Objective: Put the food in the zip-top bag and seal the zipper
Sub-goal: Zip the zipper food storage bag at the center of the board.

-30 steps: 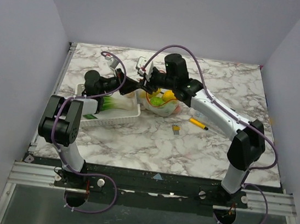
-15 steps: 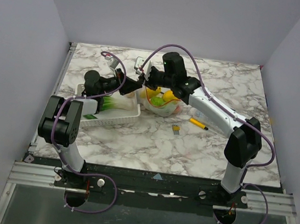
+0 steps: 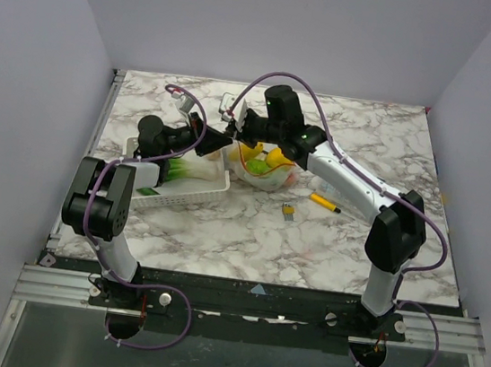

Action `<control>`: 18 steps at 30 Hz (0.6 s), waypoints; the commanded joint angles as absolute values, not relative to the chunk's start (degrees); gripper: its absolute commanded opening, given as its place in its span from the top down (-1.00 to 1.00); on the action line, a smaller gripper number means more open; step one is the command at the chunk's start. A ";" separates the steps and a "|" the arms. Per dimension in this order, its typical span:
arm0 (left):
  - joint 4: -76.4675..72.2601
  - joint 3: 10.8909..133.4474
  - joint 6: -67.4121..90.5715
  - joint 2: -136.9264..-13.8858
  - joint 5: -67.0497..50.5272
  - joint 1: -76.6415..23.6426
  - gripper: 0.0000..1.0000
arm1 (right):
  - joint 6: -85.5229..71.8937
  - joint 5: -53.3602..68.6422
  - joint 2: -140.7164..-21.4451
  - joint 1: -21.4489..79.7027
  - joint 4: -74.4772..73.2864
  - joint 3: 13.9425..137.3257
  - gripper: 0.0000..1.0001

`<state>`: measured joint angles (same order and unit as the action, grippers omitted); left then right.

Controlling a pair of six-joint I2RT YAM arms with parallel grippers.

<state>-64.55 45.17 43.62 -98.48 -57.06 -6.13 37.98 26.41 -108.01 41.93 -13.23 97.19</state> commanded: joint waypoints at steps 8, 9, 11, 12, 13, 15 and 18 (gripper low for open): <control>-66.32 46.98 39.87 -97.90 -59.09 -6.42 0.13 | 34.28 30.91 -109.60 41.90 -14.50 100.95 0.99; -68.09 47.63 41.18 -98.98 -59.97 -6.47 0.14 | 34.23 30.77 -109.60 41.86 -14.38 100.99 0.99; -71.96 48.06 43.52 -100.74 -61.55 -6.34 0.22 | 34.13 30.60 -109.47 41.66 -14.24 101.12 0.99; -73.73 48.06 44.73 -101.42 -61.81 -6.33 0.26 | 34.03 30.50 -109.43 41.60 -14.32 101.25 0.99; -75.00 48.02 45.63 -101.82 -61.99 -6.34 0.37 | 34.01 30.44 -109.35 41.62 -14.40 101.26 0.99; -76.01 48.25 46.55 -102.41 -62.69 -6.38 0.68 | 34.15 29.84 -109.09 41.65 -14.29 100.96 0.99; -76.36 47.89 47.03 -102.71 -63.35 -5.98 0.73 | 34.04 27.67 -108.01 41.61 -12.47 99.13 0.99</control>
